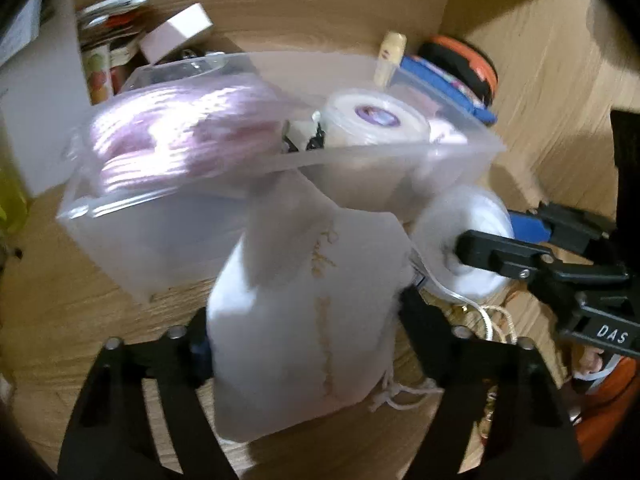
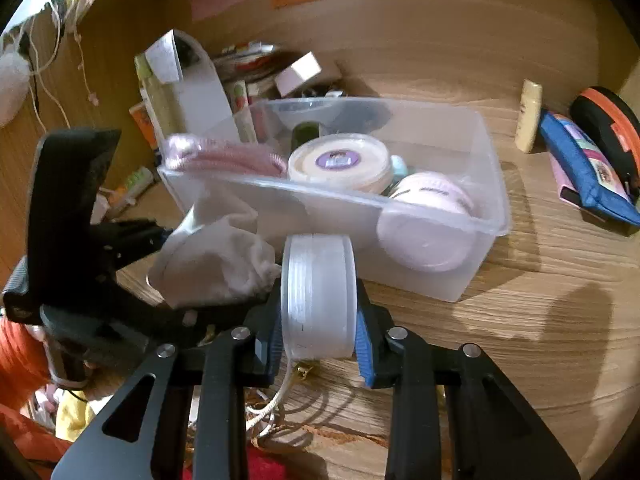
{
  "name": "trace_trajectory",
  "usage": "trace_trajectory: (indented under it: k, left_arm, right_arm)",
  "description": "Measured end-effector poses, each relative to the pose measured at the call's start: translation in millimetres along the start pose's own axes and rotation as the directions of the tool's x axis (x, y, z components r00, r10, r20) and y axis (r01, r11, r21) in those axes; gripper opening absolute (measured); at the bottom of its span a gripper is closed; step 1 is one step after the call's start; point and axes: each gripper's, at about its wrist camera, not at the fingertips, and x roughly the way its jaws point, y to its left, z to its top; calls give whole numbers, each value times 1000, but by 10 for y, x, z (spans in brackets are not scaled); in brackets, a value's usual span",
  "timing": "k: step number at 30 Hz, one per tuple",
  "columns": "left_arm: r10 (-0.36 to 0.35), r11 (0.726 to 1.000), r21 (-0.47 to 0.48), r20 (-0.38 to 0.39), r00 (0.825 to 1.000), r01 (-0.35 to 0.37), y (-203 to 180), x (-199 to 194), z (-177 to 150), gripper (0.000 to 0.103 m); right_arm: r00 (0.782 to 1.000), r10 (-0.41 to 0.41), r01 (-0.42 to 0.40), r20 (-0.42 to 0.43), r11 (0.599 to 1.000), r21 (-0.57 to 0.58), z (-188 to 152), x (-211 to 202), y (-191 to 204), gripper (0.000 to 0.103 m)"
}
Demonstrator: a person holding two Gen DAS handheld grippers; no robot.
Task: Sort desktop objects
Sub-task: 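Grasp the white cloth pouch with the left gripper while the right gripper grasps the white round container, then carry the white pouch and white container into the clear box and open both grippers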
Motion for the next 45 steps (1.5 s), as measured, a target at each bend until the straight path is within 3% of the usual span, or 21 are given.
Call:
trace_trajectory:
  k: [4,6,9,16,26,29,45]
  left_arm:
    - [-5,1000,-23,45,999,6,-5,-147,-63,48]
    - [24,1000,-17,78,997,-23,-48,-242,-101,44]
    - [63,998,-13,118,991,-62,-91,-368,-163,44]
    - [51,998,-54,197,979,-41,-51,-683,-116,44]
    - [5,1000,-6,316,949,-4,-188,-991,127,44]
    - [21,1000,14,342,939,-27,-191,-1030,218,44]
    - [49,998,12,369,928,-58,-7,-958,654,44]
  right_arm:
    - [1000,5,-5,26,1000,3,32,-140,-13,27]
    - [999,2,-2,38,1000,-5,54,-205,-2,27]
    - [999,8,-8,50,1000,-7,80,-260,1,27]
    - [996,19,-19,88,1000,3,168,-346,-3,27]
    - [984,9,-9,180,1000,3,374,-579,-24,27]
    - [980,3,-6,197,1000,12,435,-614,-67,27]
    - [973,-24,17,228,999,34,728,-535,-316,27]
